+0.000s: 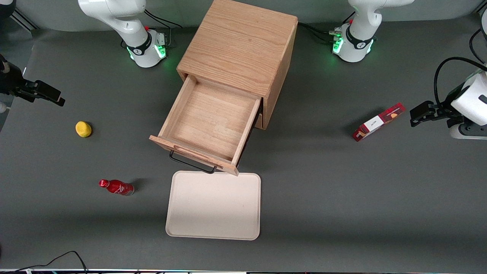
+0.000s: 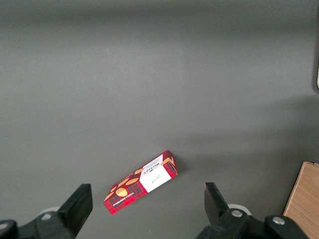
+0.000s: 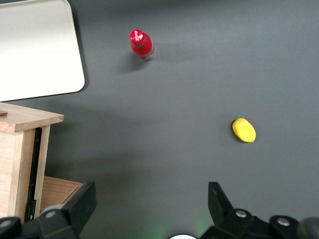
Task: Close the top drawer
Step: 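Move the right gripper down beside the open drawer's black handle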
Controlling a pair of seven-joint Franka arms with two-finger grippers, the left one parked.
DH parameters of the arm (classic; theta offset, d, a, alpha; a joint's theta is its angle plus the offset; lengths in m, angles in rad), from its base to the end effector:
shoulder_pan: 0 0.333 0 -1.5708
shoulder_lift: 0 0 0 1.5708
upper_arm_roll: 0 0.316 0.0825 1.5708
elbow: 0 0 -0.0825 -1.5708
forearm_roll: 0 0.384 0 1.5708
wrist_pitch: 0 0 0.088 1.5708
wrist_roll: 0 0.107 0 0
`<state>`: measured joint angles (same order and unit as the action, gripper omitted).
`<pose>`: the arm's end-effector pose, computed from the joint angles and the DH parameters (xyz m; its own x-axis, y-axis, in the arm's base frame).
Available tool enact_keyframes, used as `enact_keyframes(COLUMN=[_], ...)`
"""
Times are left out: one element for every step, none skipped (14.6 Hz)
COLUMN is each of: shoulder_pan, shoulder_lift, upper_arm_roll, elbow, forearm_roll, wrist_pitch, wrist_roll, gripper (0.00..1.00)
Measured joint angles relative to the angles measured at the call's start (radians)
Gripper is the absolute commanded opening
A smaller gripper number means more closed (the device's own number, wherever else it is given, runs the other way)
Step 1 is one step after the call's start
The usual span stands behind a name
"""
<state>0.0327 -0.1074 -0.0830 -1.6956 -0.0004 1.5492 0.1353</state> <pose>0.5166 -0.0284 0.6213 0.9822 -0.1837 -0.0401 -0.1840 -0.9829 -0.0031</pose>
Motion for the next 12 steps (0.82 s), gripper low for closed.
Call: enact_keyframes(shoulder_pan=[0.000,0.000,0.000,0.000,0.001,0.002,0.004,0.007,0.014,0.023,0.032,0.042], shoulder_lift=[0.000,0.000,0.000,0.000,0.001,0.004,0.011,0.023,0.041,0.068,0.104,0.144], upper_arm_roll=[0.000,0.000,0.000,0.000,0.000,0.000,0.000,0.000,0.000,0.000,0.000,0.001], elbow=[0.000,-0.001,-0.001,-0.002,-0.002,-0.002,0.000,0.007,0.021,0.047,0.083,0.125], forearm_roll=[0.000,-0.001,-0.001,-0.001,-0.001,-0.002,-0.002,-0.002,-0.002,-0.002,-0.002,-0.002], wrist_pitch=[0.000,0.000,0.001,0.003,0.005,0.009,0.019,0.025,0.029,0.038,0.043,0.045], wrist_roll=[0.000,0.000,0.001,0.001,0.001,0.001,0.001,0.001,0.001,0.001,0.001,0.001], gripper=[1.00,1.00,1.00,1.00,1.00,1.00,1.00,1.00,1.00,1.00,1.00,1.00])
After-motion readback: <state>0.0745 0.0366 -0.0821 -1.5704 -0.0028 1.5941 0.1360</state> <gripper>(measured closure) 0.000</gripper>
